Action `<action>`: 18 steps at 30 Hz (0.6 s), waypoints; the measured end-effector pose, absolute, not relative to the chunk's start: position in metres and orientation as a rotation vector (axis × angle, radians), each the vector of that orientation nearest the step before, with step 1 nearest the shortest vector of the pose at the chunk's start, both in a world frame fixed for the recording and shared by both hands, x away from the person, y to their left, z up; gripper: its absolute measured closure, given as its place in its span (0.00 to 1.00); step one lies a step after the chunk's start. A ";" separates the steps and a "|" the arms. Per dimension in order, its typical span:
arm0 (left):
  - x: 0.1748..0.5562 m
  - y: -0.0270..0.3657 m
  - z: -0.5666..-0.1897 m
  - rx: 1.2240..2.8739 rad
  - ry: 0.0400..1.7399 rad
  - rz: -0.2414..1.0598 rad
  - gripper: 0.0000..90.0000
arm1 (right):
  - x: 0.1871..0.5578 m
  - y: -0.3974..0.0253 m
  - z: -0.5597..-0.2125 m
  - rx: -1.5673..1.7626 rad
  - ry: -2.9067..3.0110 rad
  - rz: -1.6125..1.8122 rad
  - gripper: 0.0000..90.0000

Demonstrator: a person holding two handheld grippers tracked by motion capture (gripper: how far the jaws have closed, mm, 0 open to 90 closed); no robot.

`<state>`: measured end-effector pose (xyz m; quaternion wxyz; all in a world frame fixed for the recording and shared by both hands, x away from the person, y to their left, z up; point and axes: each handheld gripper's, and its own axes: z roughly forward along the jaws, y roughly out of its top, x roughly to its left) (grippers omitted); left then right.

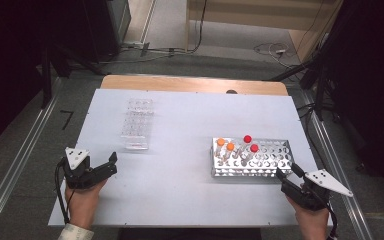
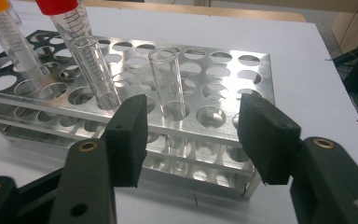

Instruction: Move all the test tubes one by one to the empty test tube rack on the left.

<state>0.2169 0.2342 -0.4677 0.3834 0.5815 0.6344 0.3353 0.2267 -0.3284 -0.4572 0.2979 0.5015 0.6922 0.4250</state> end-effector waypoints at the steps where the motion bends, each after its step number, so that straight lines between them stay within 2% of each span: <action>1: 0.217 0.234 -0.468 1.483 1.617 0.855 0.07 | 0.228 -0.327 -0.457 1.322 1.835 1.129 0.51; 18: 0.218 0.234 -0.468 1.483 1.616 0.857 0.07 | 0.239 -0.318 -0.458 1.287 1.857 1.131 0.68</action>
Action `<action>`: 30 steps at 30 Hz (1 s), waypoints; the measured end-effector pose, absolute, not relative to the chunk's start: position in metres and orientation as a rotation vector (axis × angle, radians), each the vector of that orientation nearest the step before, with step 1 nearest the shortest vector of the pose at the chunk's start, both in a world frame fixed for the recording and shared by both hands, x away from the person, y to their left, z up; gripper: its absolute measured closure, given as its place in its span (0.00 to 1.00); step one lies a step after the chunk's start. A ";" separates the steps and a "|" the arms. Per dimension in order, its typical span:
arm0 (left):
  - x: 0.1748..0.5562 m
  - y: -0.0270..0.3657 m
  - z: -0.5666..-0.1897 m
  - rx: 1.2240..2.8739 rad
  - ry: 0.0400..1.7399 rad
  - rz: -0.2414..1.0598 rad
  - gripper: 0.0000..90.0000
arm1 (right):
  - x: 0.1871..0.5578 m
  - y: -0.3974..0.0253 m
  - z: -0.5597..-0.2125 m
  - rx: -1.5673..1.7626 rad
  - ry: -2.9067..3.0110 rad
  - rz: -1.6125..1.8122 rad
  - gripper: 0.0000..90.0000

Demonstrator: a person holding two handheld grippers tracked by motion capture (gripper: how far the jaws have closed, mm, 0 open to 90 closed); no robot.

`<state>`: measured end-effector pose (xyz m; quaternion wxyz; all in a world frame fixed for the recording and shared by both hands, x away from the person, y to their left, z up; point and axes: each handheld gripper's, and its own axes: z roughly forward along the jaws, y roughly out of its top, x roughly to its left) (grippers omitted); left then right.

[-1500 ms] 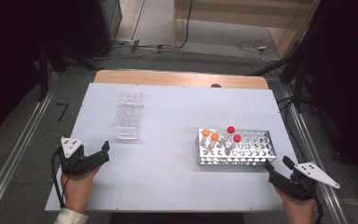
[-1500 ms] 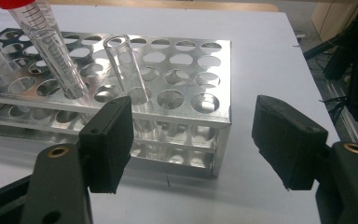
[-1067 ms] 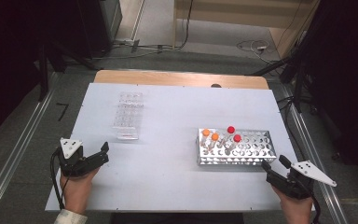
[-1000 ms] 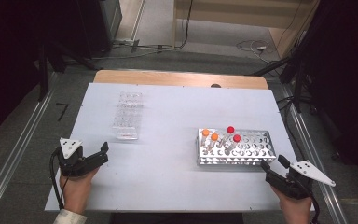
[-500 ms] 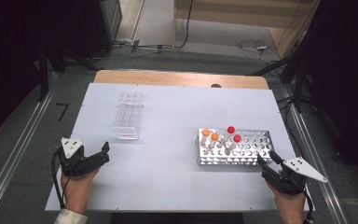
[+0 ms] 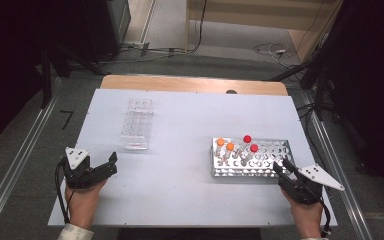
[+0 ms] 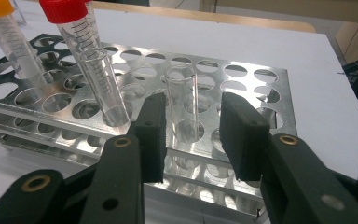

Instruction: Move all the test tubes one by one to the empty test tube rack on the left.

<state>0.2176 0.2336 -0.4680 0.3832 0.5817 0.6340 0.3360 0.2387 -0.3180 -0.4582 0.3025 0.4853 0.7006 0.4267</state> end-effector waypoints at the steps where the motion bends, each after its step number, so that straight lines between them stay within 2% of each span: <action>1: 0.218 0.234 -0.468 1.483 1.616 0.857 0.07 | 0.239 -0.318 -0.458 1.282 1.860 1.129 0.68; 30: 0.217 0.233 -0.468 1.482 1.618 0.856 0.07 | 0.246 -0.311 -0.463 1.271 1.888 1.095 0.78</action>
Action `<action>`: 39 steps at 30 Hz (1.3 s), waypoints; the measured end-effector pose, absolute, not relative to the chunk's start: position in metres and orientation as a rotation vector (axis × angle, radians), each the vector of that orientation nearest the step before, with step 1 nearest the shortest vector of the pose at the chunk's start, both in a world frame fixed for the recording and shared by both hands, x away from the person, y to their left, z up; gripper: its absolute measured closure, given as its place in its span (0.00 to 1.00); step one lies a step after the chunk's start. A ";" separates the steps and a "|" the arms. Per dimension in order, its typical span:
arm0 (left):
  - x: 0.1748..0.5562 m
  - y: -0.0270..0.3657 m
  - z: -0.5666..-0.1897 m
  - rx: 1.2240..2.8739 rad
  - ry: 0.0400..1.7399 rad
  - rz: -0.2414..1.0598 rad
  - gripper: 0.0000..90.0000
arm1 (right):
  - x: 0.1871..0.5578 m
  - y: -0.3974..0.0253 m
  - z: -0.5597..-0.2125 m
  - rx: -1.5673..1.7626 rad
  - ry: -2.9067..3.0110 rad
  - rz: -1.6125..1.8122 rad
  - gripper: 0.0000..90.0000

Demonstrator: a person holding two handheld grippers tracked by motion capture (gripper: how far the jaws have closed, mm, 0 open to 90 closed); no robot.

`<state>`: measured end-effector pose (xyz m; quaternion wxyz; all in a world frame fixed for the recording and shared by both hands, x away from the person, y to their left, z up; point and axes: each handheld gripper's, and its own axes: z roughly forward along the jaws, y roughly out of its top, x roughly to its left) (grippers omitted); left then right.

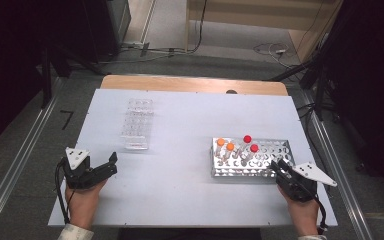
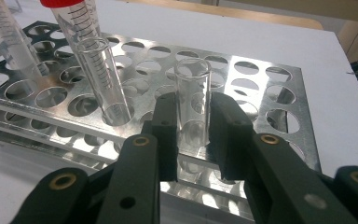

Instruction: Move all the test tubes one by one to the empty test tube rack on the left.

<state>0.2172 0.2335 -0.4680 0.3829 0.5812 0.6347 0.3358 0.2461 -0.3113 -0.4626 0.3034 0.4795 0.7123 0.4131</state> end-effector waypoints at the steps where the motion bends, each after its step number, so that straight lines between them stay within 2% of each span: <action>1: 0.217 0.234 -0.468 1.484 1.618 0.856 0.07 | 0.246 -0.311 -0.463 1.270 1.886 1.093 0.79; 12: 0.217 0.233 -0.468 1.483 1.617 0.857 0.07 | 0.244 -0.312 -0.459 1.260 1.853 1.084 0.82; 28: 0.217 0.234 -0.467 1.484 1.617 0.856 0.07 | 0.229 -0.314 -0.430 1.227 1.766 1.171 0.82; 39: 0.214 0.234 -0.465 1.464 1.627 0.870 0.07 | 0.204 -0.311 -0.413 1.178 1.786 1.256 0.82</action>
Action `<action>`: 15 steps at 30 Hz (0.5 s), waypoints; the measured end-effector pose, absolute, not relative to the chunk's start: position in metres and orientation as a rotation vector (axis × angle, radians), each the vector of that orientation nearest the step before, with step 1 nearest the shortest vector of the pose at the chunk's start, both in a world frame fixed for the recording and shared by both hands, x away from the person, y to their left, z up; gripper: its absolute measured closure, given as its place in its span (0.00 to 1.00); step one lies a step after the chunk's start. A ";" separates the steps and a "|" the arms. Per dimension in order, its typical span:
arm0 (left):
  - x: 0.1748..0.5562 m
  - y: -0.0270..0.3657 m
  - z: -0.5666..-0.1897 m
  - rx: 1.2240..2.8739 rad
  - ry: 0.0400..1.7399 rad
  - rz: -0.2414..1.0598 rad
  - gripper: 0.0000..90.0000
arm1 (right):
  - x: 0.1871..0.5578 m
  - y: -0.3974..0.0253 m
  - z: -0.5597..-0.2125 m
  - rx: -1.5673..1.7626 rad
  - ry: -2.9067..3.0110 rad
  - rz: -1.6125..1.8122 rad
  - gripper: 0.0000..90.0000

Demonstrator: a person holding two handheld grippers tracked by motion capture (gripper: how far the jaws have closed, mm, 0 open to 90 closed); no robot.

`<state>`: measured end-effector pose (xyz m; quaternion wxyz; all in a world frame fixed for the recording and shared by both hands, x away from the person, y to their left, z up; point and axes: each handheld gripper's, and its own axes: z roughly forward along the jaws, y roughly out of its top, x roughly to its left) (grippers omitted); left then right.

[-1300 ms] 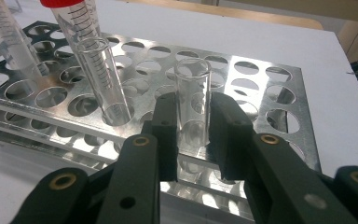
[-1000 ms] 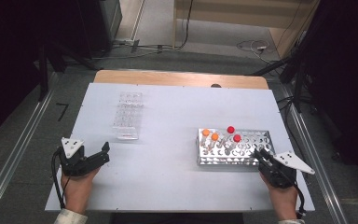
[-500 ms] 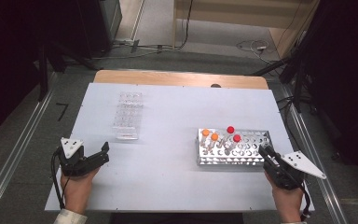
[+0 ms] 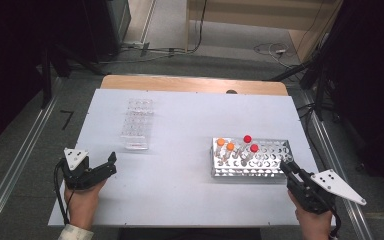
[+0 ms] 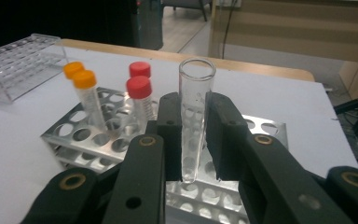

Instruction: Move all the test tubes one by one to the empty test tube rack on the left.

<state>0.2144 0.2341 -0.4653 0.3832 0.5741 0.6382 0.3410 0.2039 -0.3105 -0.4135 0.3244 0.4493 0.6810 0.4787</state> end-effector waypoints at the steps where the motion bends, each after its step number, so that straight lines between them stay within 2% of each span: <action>1: 0.214 0.234 -0.465 1.459 1.629 0.867 0.07 | 0.202 -0.310 -0.414 1.173 1.795 1.257 0.82; 15: 0.213 0.229 -0.463 1.458 1.606 0.854 0.08 | 0.197 -0.271 -0.429 1.105 1.976 1.306 0.82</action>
